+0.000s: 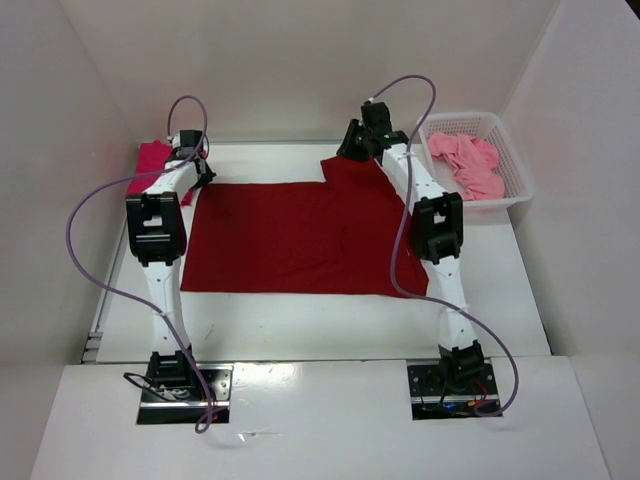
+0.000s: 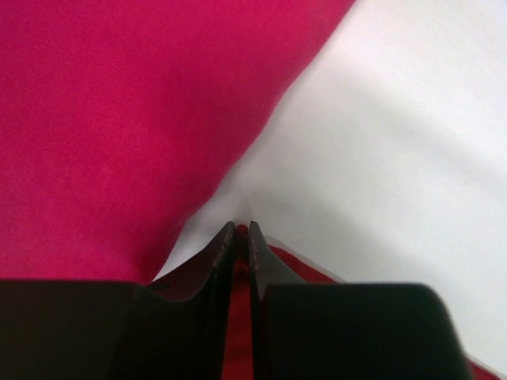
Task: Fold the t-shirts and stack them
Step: Grap the side of the flattened tshirt furthest away from the robot with both arms
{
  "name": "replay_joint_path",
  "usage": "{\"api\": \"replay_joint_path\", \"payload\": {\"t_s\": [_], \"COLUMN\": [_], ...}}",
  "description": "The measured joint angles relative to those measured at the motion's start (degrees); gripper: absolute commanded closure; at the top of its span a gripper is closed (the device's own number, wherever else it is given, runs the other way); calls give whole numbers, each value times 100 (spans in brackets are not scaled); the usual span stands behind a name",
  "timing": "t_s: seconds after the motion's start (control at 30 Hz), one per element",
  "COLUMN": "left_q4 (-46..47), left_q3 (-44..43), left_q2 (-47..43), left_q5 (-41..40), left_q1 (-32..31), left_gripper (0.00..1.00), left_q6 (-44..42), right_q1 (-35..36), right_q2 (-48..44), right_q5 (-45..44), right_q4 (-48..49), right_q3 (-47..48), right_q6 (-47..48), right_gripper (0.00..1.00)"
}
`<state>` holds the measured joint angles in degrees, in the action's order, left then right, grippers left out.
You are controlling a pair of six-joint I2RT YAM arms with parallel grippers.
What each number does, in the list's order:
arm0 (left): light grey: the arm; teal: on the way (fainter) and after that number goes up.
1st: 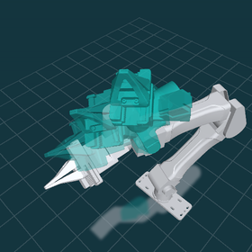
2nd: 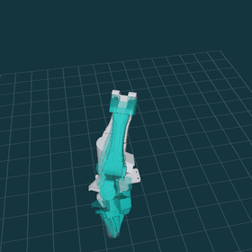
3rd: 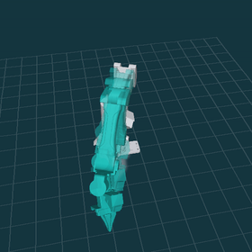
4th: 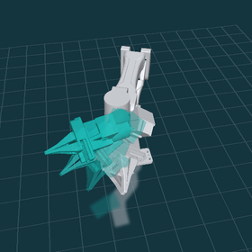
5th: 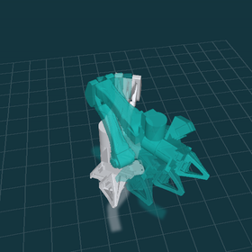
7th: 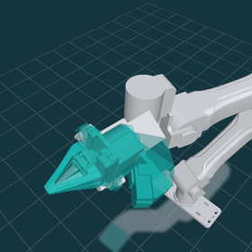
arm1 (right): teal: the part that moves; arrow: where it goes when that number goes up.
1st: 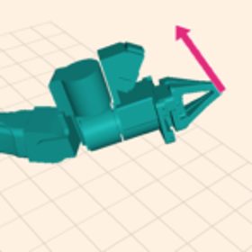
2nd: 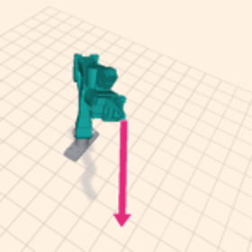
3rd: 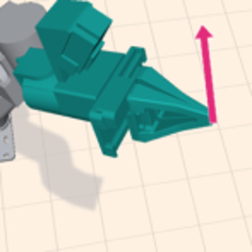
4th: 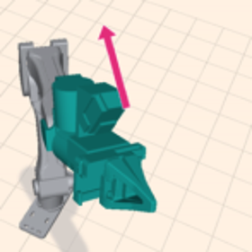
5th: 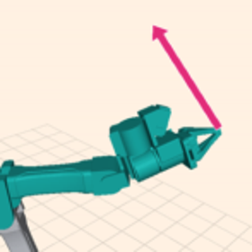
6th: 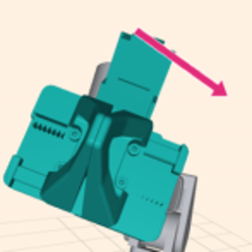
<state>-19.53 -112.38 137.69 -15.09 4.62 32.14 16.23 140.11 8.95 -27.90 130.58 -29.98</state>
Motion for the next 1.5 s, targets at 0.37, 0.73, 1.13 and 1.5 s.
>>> {"api": "replay_joint_path", "payload": {"t_s": [0.37, 0.73, 1.13, 1.5], "left_q4": [107, 79, 61, 63], "left_q3": [608, 678, 678, 898], "left_q2": [-396, -516, -621, -839], "left_q5": [37, 120, 212, 389], "left_q1": [-26, -28, -103, -151], "left_gripper": [96, 98, 100, 100], "left_q6": [-44, -46, -46, -24], "right_q1": [-363, -487, -476, -516], "right_q2": [2181, 2518, 2798, 2909], "right_q5": [-717, -1585, -1818, -1453], "right_q4": [-640, -472, -151, -170], "right_q3": [3132, 3303, 3303, 3495], "right_q6": [4, 157, 175, -199], "right_gripper": [49, 46, 48, 65]}}
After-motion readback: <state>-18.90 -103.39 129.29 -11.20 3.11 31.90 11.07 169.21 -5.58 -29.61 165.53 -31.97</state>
